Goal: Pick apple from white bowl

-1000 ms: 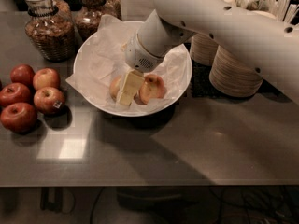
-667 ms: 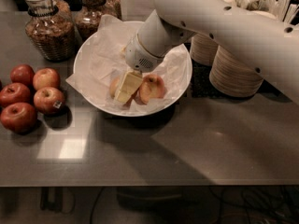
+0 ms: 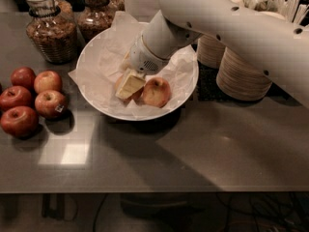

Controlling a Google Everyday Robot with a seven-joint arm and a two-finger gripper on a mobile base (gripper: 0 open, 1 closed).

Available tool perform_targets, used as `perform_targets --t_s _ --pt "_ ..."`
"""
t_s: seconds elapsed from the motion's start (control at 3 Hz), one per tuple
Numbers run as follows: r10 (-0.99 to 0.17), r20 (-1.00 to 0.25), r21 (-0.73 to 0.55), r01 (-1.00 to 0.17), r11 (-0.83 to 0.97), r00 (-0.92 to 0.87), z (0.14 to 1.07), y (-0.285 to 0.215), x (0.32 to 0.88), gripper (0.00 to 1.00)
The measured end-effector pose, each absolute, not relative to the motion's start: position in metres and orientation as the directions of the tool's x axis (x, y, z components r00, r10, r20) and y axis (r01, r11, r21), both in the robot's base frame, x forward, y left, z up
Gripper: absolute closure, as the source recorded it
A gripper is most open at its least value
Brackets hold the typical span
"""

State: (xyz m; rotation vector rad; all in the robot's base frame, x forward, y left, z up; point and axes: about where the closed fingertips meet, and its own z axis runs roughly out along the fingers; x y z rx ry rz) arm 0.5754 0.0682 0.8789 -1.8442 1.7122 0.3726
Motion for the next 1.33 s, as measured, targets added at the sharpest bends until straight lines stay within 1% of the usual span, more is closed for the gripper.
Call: perform_targets --t_s 0.33,0.67,1.0,1.33 --pt "-0.809 -0.573 -0.228 -0.974 0.001 0.133 0.879 0.068 0.575 0.15" --pt "-0.809 -0.573 -0.228 -0.974 0.001 0.133 0.879 0.068 0.575 0.00" --pt "-0.809 -0.573 -0.227 -0.974 0.001 0.133 0.878 0.068 0.576 0.00" --pt "-0.815 -0.573 -0.189 -0.981 0.035 0.081 0.857 0.060 0.585 0.00"
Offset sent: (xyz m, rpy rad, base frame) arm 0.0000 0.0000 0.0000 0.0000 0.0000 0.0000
